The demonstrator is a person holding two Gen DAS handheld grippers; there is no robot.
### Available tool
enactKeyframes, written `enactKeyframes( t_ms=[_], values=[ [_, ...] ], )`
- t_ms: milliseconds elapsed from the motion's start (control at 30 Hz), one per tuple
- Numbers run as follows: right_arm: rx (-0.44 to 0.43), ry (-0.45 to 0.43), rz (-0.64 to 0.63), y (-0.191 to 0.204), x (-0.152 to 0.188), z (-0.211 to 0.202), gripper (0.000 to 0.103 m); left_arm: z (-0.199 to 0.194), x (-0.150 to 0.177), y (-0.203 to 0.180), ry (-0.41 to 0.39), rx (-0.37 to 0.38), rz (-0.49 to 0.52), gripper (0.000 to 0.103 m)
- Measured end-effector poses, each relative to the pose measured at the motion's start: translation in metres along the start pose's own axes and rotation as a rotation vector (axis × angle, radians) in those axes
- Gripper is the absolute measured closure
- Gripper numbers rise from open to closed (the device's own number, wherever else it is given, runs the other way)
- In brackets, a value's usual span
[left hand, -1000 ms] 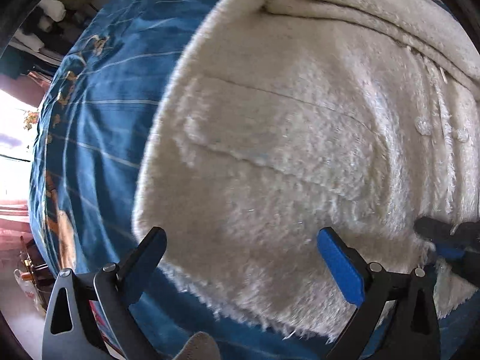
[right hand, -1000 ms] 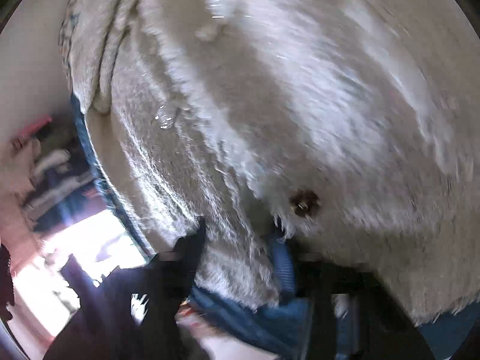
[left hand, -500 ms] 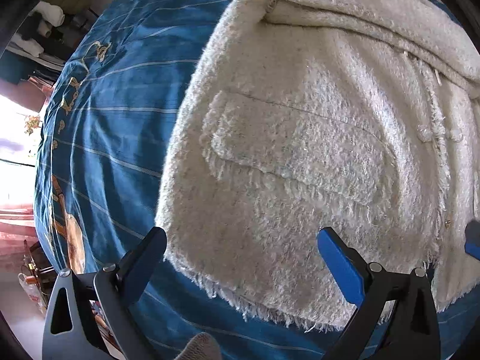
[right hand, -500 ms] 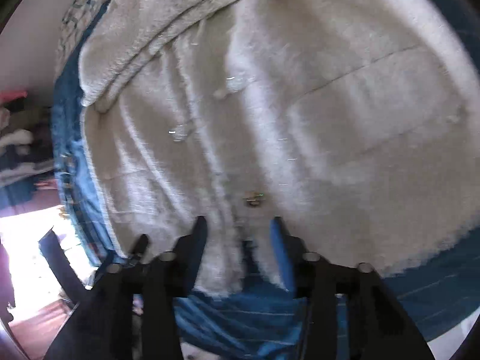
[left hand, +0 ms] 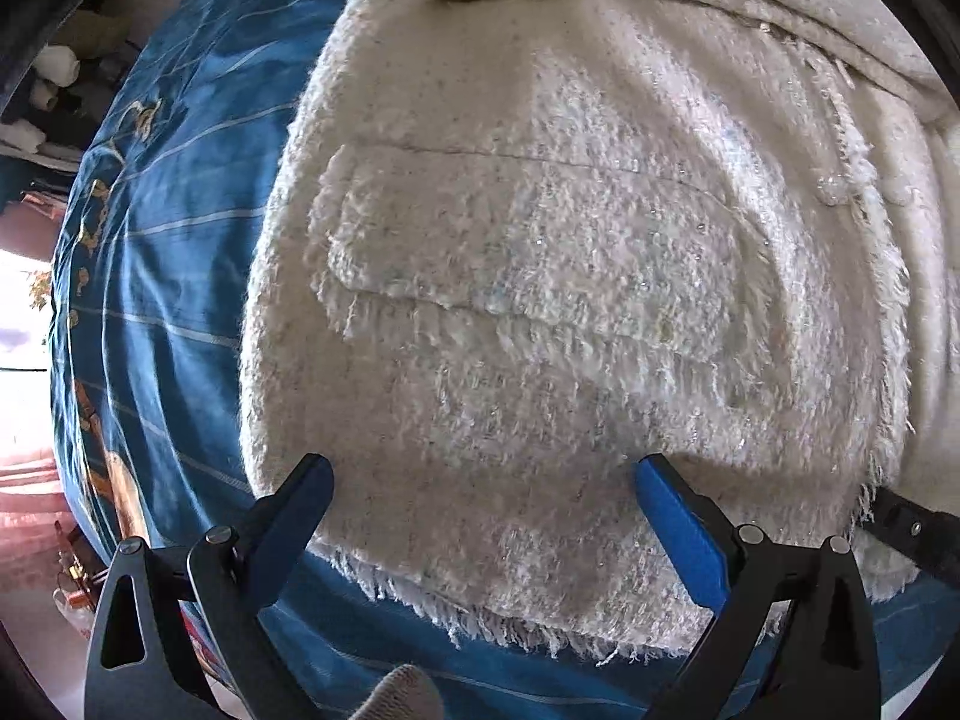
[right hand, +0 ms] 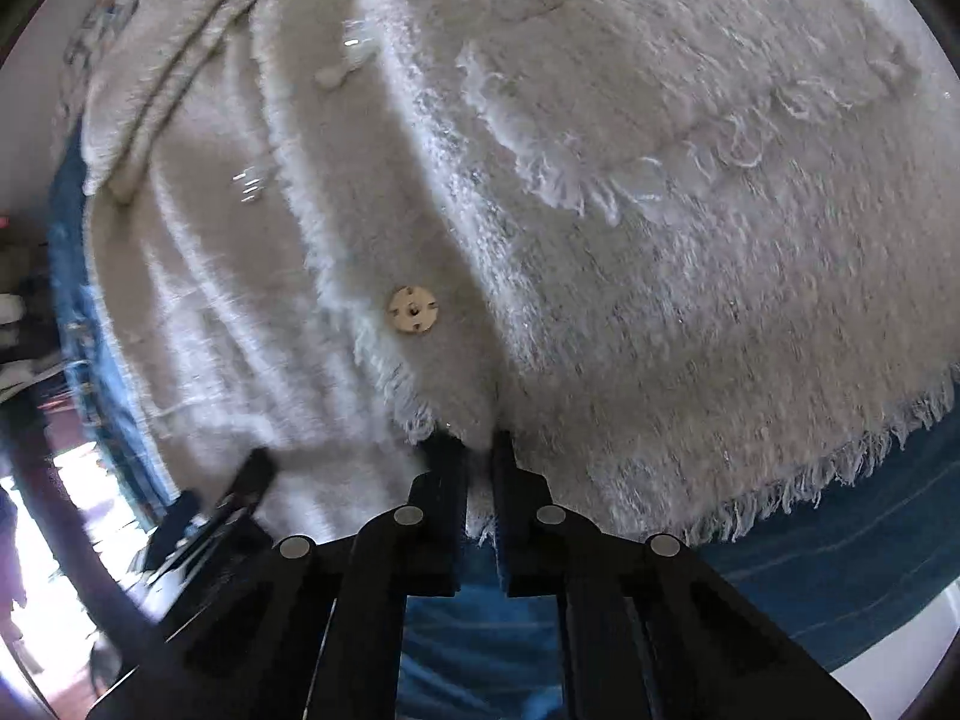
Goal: Fold large clothes
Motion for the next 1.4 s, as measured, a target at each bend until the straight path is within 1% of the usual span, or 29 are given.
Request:
enactKeyframes(
  t_ms=[33,100,133,167,200,233,267,300,333,400,467,533,567,633,700,767,833,933,967,1033,1067,1100,1133,1167,1200,1233,1300,1367,1400],
  values=[
    [-0.009,0.006,-0.007,0.003,0.002,0.0,0.096,0.001,-0.001,0.0,0.0,0.004,0.004,0.0],
    [0.025,0.017,-0.07,0.007,0.005,0.001,0.095,-0.001,-0.001,-0.001,0.008,0.02,0.005,0.0],
    [0.032,0.034,-0.092,0.009,0.005,0.003,0.091,-0.003,-0.003,0.0,0.018,0.03,0.004,0.0],
    [0.017,0.05,-0.078,0.017,0.006,0.008,0.089,-0.009,-0.003,0.0,0.033,0.06,-0.007,0.0],
    [-0.008,0.07,-0.058,0.019,0.007,0.005,0.082,-0.016,-0.005,0.0,0.031,0.088,-0.017,0.0],
    [-0.086,0.085,-0.024,0.011,0.003,-0.018,0.072,-0.024,-0.007,-0.001,0.026,0.115,-0.025,0.0],
    [-0.086,0.085,-0.024,0.011,0.003,-0.018,0.065,-0.035,-0.01,-0.005,0.019,0.136,-0.023,0.0],
    [-0.089,0.067,-0.012,0.007,0.003,-0.033,0.05,-0.045,-0.013,-0.011,0.01,0.152,-0.017,0.0],
    [-0.074,0.037,-0.003,-0.002,0.001,-0.054,0.045,-0.053,-0.016,-0.015,0.001,0.167,-0.015,0.0],
    [-0.053,-0.007,0.027,-0.023,-0.003,-0.085,0.045,-0.072,-0.024,-0.031,-0.013,0.208,-0.012,0.0],
    [0.011,-0.06,0.053,-0.057,-0.011,-0.124,0.045,-0.088,-0.033,-0.05,-0.029,0.234,-0.006,0.0],
    [0.067,-0.108,0.067,-0.087,-0.02,-0.155,0.039,-0.1,-0.042,-0.065,-0.05,0.247,-0.003,0.0],
    [0.104,-0.124,0.067,-0.107,-0.029,-0.17,0.038,-0.109,-0.049,-0.075,-0.067,0.257,-0.006,0.0],
    [0.137,-0.153,0.08,-0.15,-0.047,-0.198,0.037,-0.119,-0.059,-0.093,-0.092,0.26,-0.011,0.0],
    [0.162,-0.163,0.084,-0.188,-0.06,-0.214,0.037,-0.126,-0.066,-0.107,-0.112,0.251,-0.016,0.0],
    [0.166,-0.173,0.068,-0.216,-0.081,-0.215,0.036,-0.129,-0.073,-0.121,-0.125,0.226,-0.027,0.0],
    [0.151,-0.158,0.038,-0.241,-0.107,-0.208,0.036,-0.125,-0.068,-0.13,-0.129,0.191,-0.051,0.0],
    [0.074,-0.109,-0.024,-0.255,-0.139,-0.178,0.036,-0.122,-0.065,-0.142,-0.118,0.118,-0.109,0.0],
    [0.038,-0.087,-0.04,-0.243,-0.143,-0.16,0.036,-0.12,-0.062,-0.144,-0.114,0.087,-0.136,0.0],
    [-0.043,-0.026,-0.08,-0.238,-0.153,-0.14,0.036,-0.119,-0.062,-0.147,-0.115,0.045,-0.172,0.0],
    [-0.06,-0.008,-0.101,-0.237,-0.155,-0.136,0.037,-0.116,-0.061,-0.149,-0.111,0.024,-0.192,0.0],
    [-0.05,0.002,-0.121,-0.239,-0.158,-0.132,0.043,-0.114,-0.06,-0.15,-0.108,0.002,-0.217,0.0],
    [-0.057,-0.005,-0.135,-0.242,-0.161,-0.133,0.061,-0.112,-0.059,-0.152,-0.102,-0.01,-0.231,0.0],
    [-0.034,-0.012,-0.159,-0.245,-0.161,-0.134,0.075,-0.109,-0.056,-0.153,-0.089,-0.026,-0.248,0.0],
    [0.003,-0.011,-0.172,-0.253,-0.161,-0.135,0.083,-0.107,-0.054,-0.154,-0.085,-0.035,-0.259,0.0],
    [-0.017,0.006,-0.156,-0.262,-0.16,-0.139,0.084,-0.105,-0.052,-0.155,-0.081,-0.046,-0.265,0.0],
    [0.002,0.035,-0.161,-0.273,-0.159,-0.143,0.084,-0.101,-0.048,-0.159,-0.065,-0.066,-0.267,0.0],
    [-0.005,0.07,-0.171,-0.277,-0.16,-0.152,0.083,-0.099,-0.045,-0.165,-0.052,-0.076,-0.266,0.0],
    [-0.025,0.077,-0.18,-0.274,-0.16,-0.159,0.076,-0.099,-0.045,-0.168,-0.051,-0.078,-0.264,0.0]
  ],
)
Point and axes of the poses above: each gripper's, at about its wrist camera, not at the fingertips, and z roughly the way its jaws point, y to its left, x to its underside, the point moved 9 cm from there along z, roughly the way its jaws point, and after that the axes turned 2 degrees about -y, right-handed, at the moved point
